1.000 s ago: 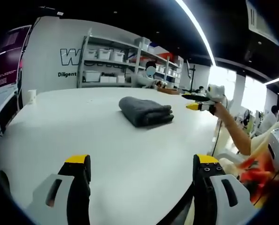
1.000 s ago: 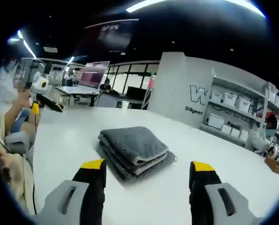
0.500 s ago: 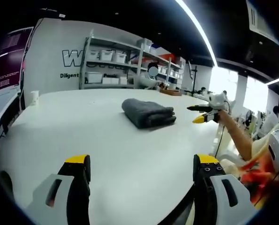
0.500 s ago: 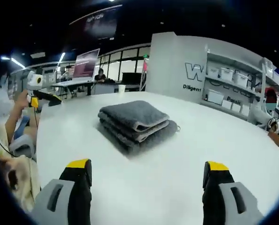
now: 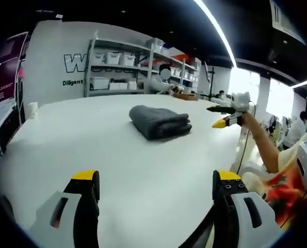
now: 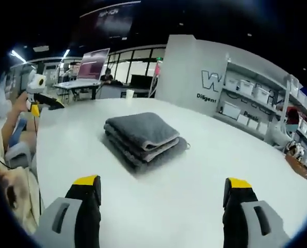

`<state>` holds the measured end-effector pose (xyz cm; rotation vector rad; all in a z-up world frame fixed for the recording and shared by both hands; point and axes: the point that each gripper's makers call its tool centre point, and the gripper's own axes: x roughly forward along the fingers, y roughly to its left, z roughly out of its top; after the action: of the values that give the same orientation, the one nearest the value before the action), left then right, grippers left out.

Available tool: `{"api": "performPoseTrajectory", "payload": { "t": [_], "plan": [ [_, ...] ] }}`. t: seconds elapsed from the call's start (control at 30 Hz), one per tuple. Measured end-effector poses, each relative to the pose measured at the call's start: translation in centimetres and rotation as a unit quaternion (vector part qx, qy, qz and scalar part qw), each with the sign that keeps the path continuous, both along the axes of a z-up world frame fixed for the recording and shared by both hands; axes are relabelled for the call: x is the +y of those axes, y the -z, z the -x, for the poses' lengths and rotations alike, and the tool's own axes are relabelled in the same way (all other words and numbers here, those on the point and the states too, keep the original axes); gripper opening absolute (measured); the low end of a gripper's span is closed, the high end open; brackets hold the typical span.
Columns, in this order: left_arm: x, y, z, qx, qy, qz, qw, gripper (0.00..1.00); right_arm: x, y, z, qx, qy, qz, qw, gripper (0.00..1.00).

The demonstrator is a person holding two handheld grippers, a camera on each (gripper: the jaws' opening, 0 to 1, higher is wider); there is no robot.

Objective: Open the folded towel by lifting each exposed corner and separating the folded layers until the towel lies flat within the target outline without major curled edges

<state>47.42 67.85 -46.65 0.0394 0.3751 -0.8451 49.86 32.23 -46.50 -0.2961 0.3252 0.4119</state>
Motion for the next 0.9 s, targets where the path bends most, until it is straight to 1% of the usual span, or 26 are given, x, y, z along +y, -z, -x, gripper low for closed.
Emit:
{"api": "performPoseTrajectory", "payload": {
  "t": [0.13, 0.3, 0.43, 0.5, 0.53, 0.63, 0.73, 0.83, 0.9],
  "plan": [
    [-1.0, -1.3, -0.4, -0.015, 0.003, 0.001, 0.9999, 0.88, 0.6, -1.3, -0.5, -0.013, 0.001, 0.009, 0.9999, 0.99],
    [-3.5, -2.9, -0.7, -0.029, 0.026, 0.010, 0.9992, 0.88, 1.3, -1.2, -0.6, -0.007, -0.009, 0.019, 0.9997, 0.99],
    [-6.1, -3.3, -1.6, -0.034, 0.044, -0.005, 0.9984, 0.88, 0.8, -0.9, -1.0, -0.003, -0.008, 0.021, 0.9997, 0.99],
    [-7.3, -3.5, -1.9, -0.035, 0.051, -0.006, 0.9980, 0.88, 0.6, -0.6, -1.0, -0.001, -0.005, 0.021, 0.9998, 0.99],
    [-7.8, -3.6, -2.1, -0.036, 0.055, -0.004, 0.9978, 0.88, 0.5, -0.5, -1.1, 0.000, -0.004, 0.022, 0.9998, 0.99],
    [-10.9, -4.6, -2.3, -0.043, 0.081, 0.015, 0.9957, 0.88, 0.1, -0.3, -1.3, 0.004, -0.001, 0.021, 0.9998, 0.99],
    [-13.3, -4.6, -2.8, -0.044, 0.093, 0.015, 0.9946, 0.88, 0.0, 0.0, -1.4, 0.008, -0.001, 0.019, 0.9998, 0.99],
    [-15.4, -3.9, -4.0, -0.039, 0.099, -0.001, 0.9943, 0.88, 0.1, 0.1, -1.3, 0.011, -0.005, 0.022, 0.9997, 0.99],
    [-16.3, -3.5, -4.8, -0.037, 0.101, -0.015, 0.9941, 0.87, 0.2, 0.0, -1.3, 0.010, -0.007, 0.021, 0.9997, 0.99]
  ]
}}
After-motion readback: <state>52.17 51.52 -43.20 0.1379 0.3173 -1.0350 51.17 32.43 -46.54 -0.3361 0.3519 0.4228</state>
